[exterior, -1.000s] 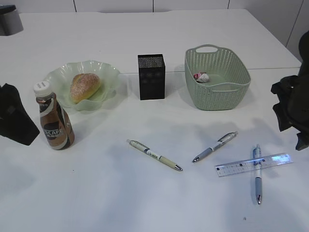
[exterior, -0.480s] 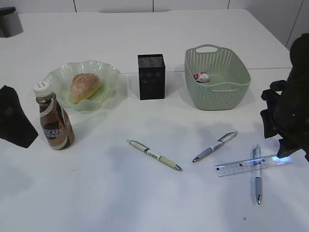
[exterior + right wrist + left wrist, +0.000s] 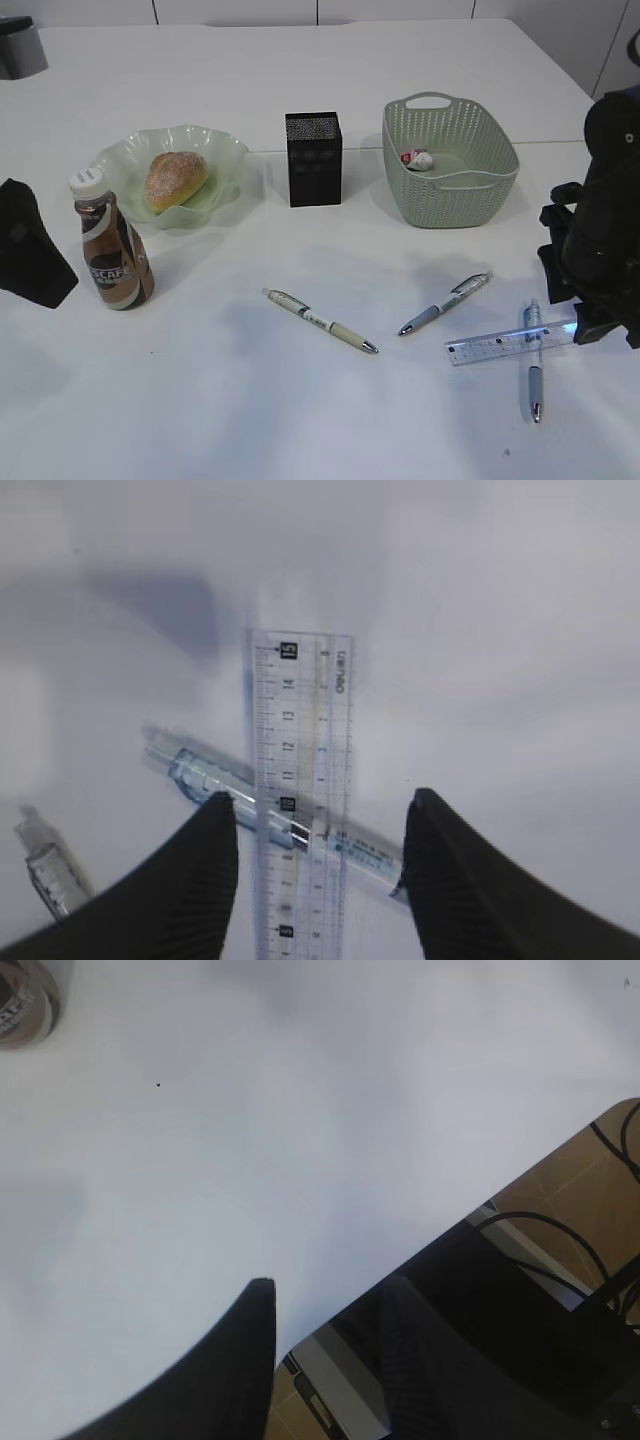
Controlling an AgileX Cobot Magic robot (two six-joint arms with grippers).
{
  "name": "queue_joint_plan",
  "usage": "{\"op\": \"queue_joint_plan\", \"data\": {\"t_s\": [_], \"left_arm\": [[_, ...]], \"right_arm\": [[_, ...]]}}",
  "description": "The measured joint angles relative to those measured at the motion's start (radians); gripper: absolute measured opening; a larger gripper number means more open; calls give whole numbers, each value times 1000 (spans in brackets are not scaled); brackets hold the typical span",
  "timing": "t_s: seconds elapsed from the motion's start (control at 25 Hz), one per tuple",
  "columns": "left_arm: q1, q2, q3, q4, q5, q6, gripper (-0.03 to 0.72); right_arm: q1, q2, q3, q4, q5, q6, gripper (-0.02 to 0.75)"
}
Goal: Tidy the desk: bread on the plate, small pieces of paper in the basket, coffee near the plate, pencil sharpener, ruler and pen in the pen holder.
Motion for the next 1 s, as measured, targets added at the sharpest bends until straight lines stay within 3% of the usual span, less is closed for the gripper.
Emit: {"op": "queue_joint_plan", "data": {"t_s": [0.44, 1.0], "left_arm": [[0, 0, 0, -4, 1, 0, 243], [0, 0, 0, -29, 1, 0, 241]], "right_arm": [[-42, 10, 0, -67, -19, 47, 427], [-45, 64, 0, -63, -64, 34, 427]]}}
